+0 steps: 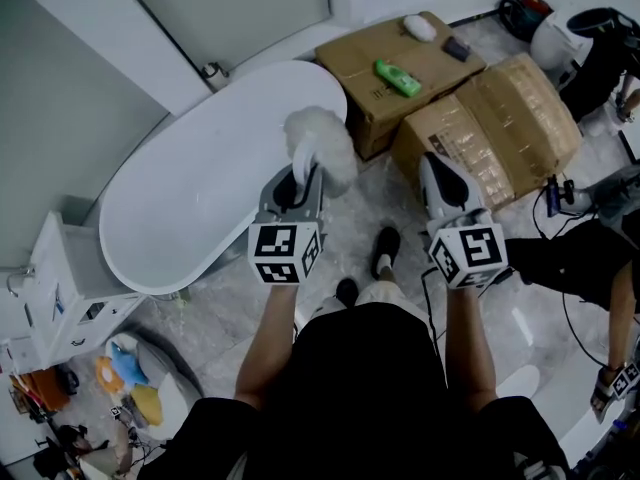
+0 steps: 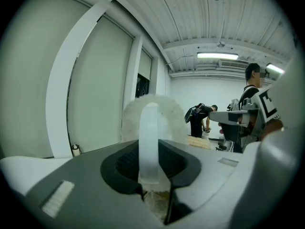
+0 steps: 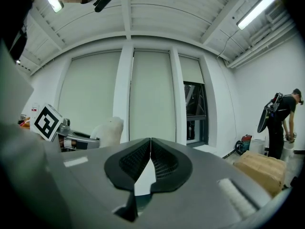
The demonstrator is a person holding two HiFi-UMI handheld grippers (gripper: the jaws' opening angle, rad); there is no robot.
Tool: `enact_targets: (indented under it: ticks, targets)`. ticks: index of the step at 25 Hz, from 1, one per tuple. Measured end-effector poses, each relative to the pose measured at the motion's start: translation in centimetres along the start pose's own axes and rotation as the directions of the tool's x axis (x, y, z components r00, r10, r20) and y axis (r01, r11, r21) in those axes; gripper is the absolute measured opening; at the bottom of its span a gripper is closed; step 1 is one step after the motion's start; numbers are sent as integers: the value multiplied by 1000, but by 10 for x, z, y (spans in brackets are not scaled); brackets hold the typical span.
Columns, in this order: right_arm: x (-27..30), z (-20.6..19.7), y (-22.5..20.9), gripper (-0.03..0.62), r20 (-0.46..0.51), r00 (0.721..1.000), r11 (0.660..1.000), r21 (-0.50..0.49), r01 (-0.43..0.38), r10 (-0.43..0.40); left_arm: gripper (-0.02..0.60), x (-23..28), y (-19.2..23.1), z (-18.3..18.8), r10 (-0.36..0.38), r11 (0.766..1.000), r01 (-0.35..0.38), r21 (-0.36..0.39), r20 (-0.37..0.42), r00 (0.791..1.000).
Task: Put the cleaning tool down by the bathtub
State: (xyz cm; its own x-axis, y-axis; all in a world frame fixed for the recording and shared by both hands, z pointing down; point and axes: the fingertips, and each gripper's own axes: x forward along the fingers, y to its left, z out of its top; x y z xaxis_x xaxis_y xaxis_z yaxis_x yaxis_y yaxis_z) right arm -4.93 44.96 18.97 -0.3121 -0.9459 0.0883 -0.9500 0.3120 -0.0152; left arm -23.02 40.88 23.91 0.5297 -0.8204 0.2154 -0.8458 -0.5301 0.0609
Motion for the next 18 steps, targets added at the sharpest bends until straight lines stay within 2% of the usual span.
enact_targets:
  ticks: [7,18]
  targets:
    - [41,6,-21,11,-16,1000,1000,10,-23,23,86,36,21,11,29,1000,-29,-10,-10,1000]
    - [96,20,-75,11,-16,999,999,25,-36,36,86,109,29,38,47,999,-47,-9,-16,999]
